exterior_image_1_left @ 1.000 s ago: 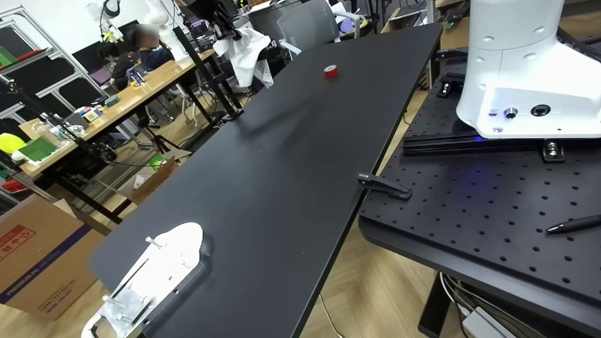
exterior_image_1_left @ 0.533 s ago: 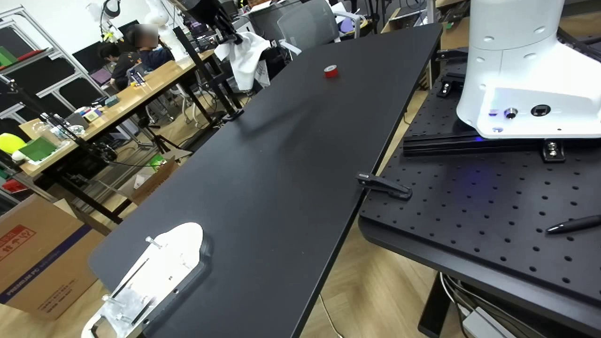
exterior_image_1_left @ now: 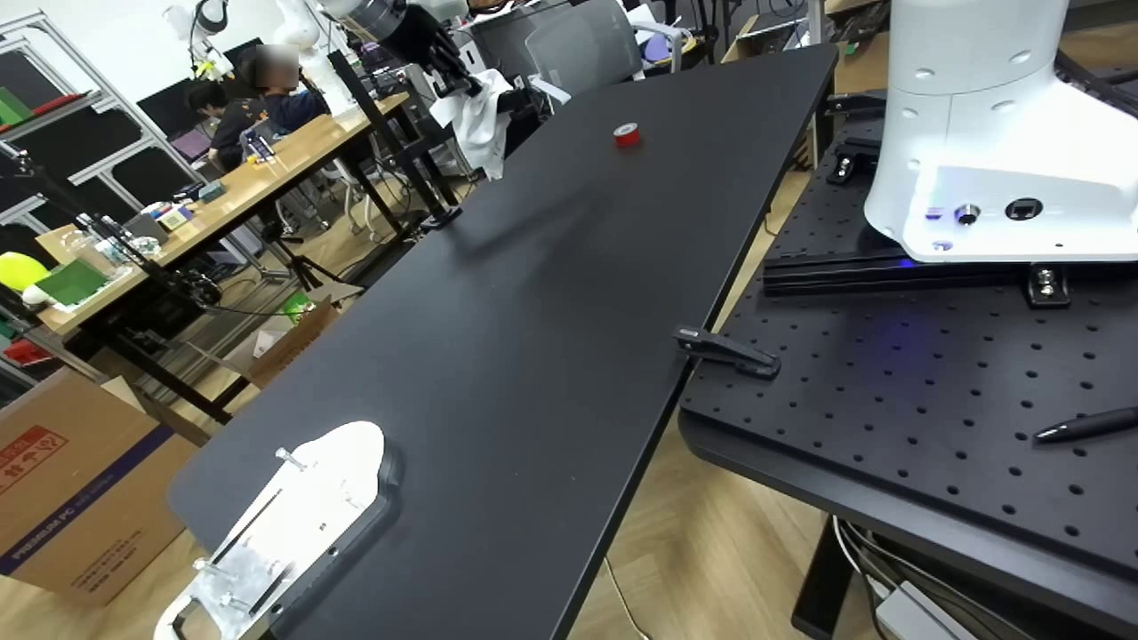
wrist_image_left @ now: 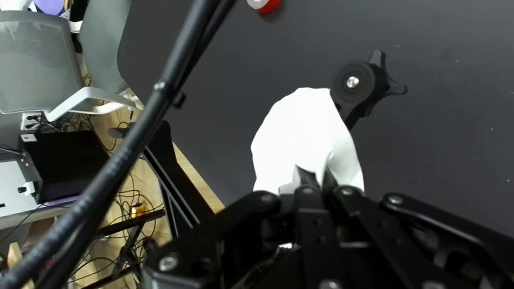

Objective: Hang the cloth on the black stand

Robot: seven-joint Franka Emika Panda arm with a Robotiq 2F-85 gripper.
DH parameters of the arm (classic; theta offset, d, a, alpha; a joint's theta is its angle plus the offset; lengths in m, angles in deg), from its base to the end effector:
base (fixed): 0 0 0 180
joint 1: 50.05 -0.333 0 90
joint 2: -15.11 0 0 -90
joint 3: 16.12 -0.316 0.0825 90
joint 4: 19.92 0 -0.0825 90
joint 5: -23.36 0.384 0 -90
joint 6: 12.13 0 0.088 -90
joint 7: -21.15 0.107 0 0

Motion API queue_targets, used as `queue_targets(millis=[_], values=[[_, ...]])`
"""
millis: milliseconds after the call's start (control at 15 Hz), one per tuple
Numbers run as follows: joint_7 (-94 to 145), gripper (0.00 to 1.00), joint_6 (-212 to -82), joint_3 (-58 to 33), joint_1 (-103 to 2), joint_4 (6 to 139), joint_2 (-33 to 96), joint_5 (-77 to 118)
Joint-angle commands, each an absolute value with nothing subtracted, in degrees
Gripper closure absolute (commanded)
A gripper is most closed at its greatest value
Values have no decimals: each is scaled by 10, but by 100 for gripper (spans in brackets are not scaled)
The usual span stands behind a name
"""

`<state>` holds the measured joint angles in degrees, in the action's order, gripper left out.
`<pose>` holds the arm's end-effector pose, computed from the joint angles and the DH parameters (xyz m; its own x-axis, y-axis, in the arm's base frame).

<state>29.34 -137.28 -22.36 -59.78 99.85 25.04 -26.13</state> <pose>0.5573 0.1292 0.3446 0.7991 0.5843 -0.1415 0.5389 -0.5918 0.5994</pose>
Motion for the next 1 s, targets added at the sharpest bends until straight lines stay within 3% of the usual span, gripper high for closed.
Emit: queue_targets(millis=[0,733,800,933], values=[[276,99,-1356,-223,-593,995,264,-256],[229,99,-1340,-225,-592,990,279,-256],[223,71,-1339,-226,-593,989,278,-255],[214,64,-1337,-227,-594,989,277,-257]])
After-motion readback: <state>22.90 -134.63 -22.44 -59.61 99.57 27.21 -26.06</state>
